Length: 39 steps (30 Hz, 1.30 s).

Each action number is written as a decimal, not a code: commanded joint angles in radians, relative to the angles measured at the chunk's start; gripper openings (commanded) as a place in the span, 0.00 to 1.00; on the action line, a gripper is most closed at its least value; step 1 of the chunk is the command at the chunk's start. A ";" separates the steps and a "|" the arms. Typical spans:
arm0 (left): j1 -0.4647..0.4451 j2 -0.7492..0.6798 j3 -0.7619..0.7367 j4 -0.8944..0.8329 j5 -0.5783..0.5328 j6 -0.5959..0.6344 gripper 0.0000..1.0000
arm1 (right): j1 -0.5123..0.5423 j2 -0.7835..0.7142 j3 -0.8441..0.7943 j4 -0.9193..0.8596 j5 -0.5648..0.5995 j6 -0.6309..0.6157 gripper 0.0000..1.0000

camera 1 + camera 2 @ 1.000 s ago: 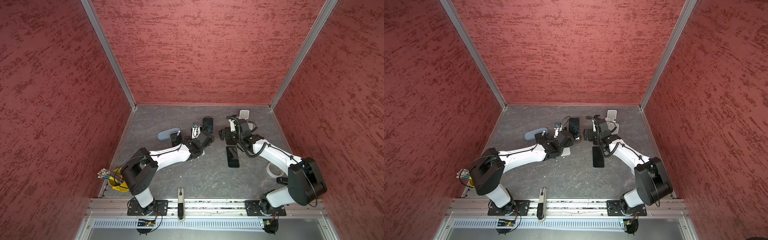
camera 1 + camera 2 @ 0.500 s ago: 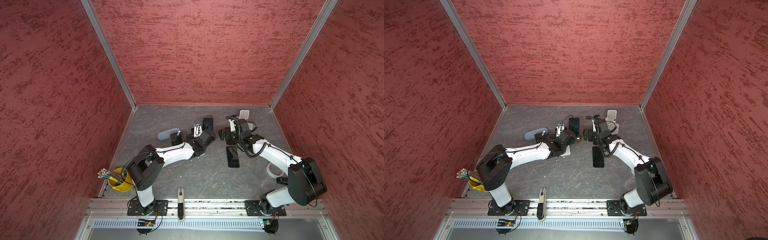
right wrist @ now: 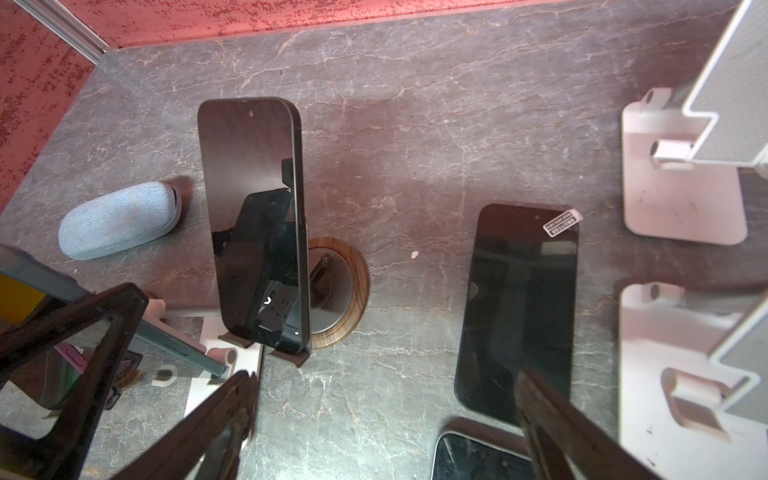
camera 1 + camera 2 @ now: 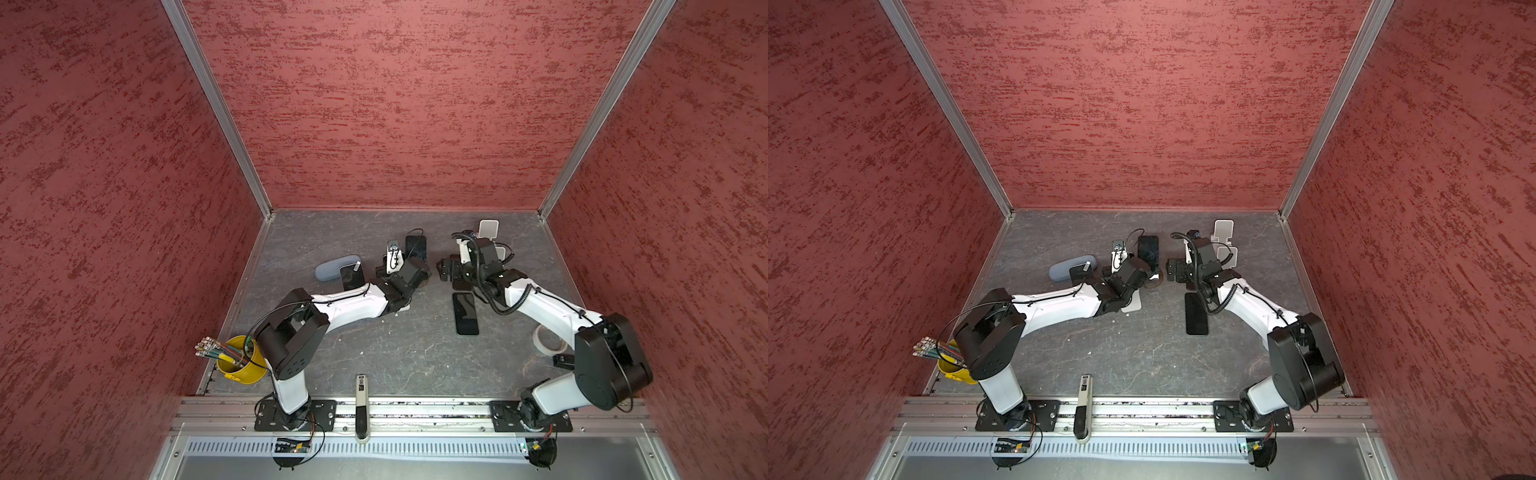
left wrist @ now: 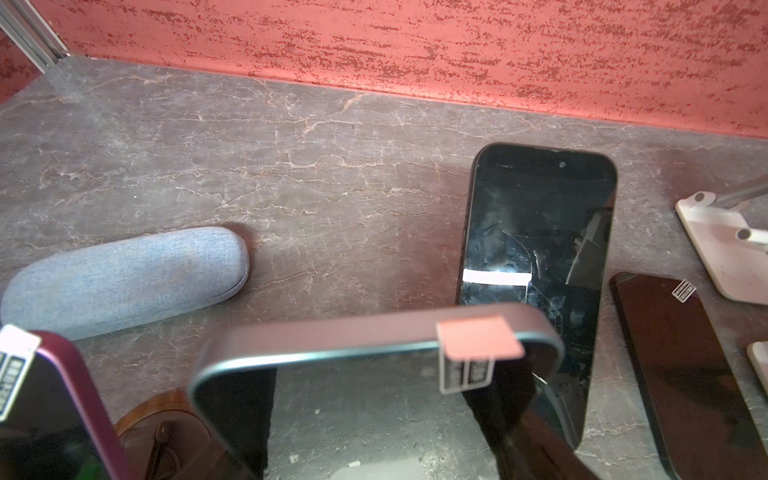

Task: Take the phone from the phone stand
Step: 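Lift the teal-edged phone off its stand with the left gripper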

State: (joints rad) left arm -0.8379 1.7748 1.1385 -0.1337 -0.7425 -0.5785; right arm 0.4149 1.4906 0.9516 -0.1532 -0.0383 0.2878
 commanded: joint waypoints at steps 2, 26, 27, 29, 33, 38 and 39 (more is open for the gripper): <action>0.000 0.014 0.001 0.000 -0.002 -0.005 0.65 | 0.009 0.010 -0.001 0.023 -0.012 0.002 0.99; -0.115 -0.113 0.069 -0.118 -0.080 0.162 0.60 | 0.008 -0.001 -0.005 0.031 -0.025 0.017 0.99; -0.123 -0.118 0.077 -0.126 -0.077 0.169 0.60 | 0.009 -0.006 -0.006 0.034 -0.024 0.018 0.99; -0.144 -0.124 0.090 -0.148 -0.070 0.174 0.60 | 0.009 -0.016 -0.010 0.037 -0.022 0.019 0.99; -0.186 -0.133 0.116 -0.185 -0.046 0.175 0.60 | 0.009 -0.032 -0.015 0.042 -0.017 0.022 0.99; -0.230 -0.144 0.127 -0.211 -0.012 0.149 0.60 | 0.009 -0.063 -0.017 0.033 0.004 0.023 0.99; -0.239 -0.146 0.125 -0.214 0.000 0.138 0.60 | 0.009 -0.069 -0.017 0.031 0.011 0.023 0.99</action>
State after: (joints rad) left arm -1.0592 1.6657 1.2419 -0.3294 -0.7635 -0.4232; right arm 0.4149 1.4776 0.9394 -0.1425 -0.0475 0.2966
